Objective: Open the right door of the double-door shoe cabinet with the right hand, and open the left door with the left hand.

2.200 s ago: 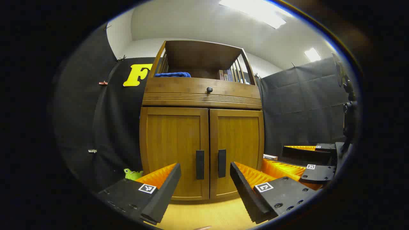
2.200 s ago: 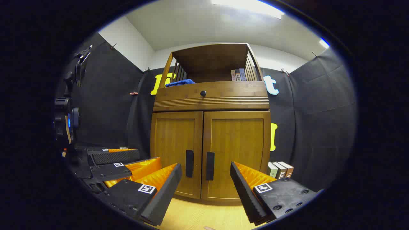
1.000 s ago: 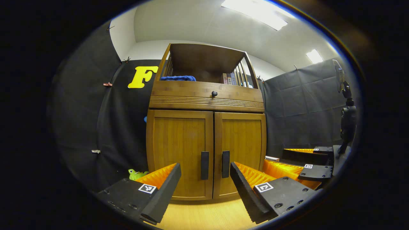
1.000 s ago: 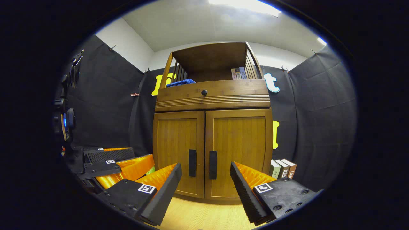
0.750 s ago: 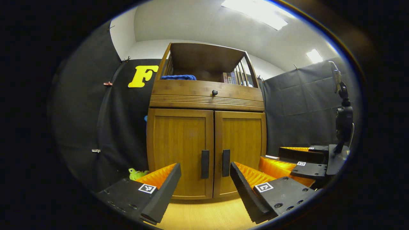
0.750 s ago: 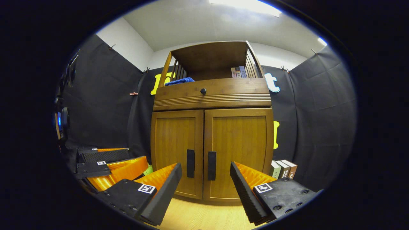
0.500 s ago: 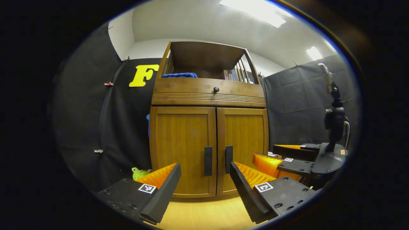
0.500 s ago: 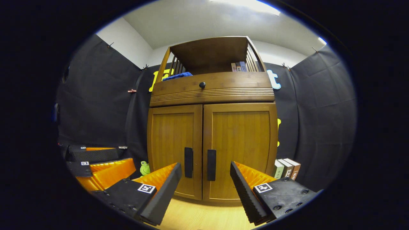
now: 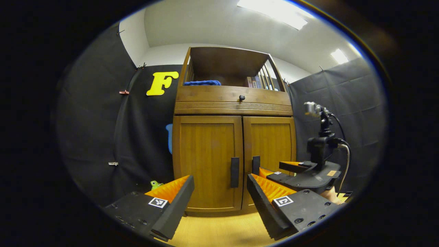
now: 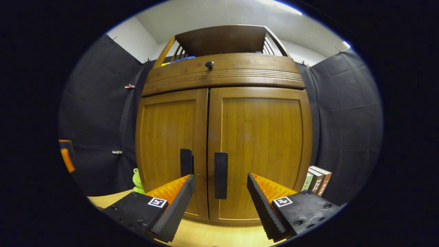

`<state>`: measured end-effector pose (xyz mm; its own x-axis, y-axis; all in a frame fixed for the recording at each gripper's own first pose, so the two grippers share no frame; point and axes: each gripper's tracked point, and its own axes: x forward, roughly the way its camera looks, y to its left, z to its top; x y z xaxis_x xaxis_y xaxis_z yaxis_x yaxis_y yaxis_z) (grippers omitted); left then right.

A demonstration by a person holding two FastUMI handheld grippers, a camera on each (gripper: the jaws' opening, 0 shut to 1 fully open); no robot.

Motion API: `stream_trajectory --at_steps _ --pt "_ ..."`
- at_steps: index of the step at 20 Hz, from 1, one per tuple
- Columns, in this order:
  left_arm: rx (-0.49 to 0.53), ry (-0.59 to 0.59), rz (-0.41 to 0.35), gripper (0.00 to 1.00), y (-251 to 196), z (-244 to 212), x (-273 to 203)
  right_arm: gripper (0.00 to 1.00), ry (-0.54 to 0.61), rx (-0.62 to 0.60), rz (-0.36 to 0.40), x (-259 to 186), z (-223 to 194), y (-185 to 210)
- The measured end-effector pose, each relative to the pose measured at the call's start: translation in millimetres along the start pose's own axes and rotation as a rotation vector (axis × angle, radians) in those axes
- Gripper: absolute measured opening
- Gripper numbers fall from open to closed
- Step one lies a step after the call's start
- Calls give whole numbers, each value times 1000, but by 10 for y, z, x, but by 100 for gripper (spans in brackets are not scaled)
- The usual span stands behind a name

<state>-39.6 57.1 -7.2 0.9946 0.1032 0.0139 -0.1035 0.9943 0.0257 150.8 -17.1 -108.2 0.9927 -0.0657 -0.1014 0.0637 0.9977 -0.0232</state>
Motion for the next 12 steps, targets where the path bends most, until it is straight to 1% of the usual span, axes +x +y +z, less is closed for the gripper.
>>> stream_trajectory --at_steps 1,3,4,5,6,7,10,11,12 --pt "2 2 5 96 42 4 3 96 7 3 1 79 -72 19" --pt "11 3 23 96 142 -12 8 94 4 11 -10 246 -149 27" --pt "17 3 32 98 187 -27 8 95 0 11 -21 322 -181 12" --pt "21 6 40 96 233 -39 11 95 -4 8 -29 398 -209 6" --pt "24 10 46 96 275 -77 18 96 -6 6 -45 449 -232 -20" --pt "26 14 51 96 323 -90 28 89 -10 7 -55 513 -255 -39" --pt "25 29 78 96 503 -160 53 89 3 17 -69 716 -342 -51" --pt "23 34 88 96 559 -187 60 75 14 21 -69 761 -395 -38" --pt "22 40 97 96 602 -231 69 73 24 17 -73 812 -430 -26"
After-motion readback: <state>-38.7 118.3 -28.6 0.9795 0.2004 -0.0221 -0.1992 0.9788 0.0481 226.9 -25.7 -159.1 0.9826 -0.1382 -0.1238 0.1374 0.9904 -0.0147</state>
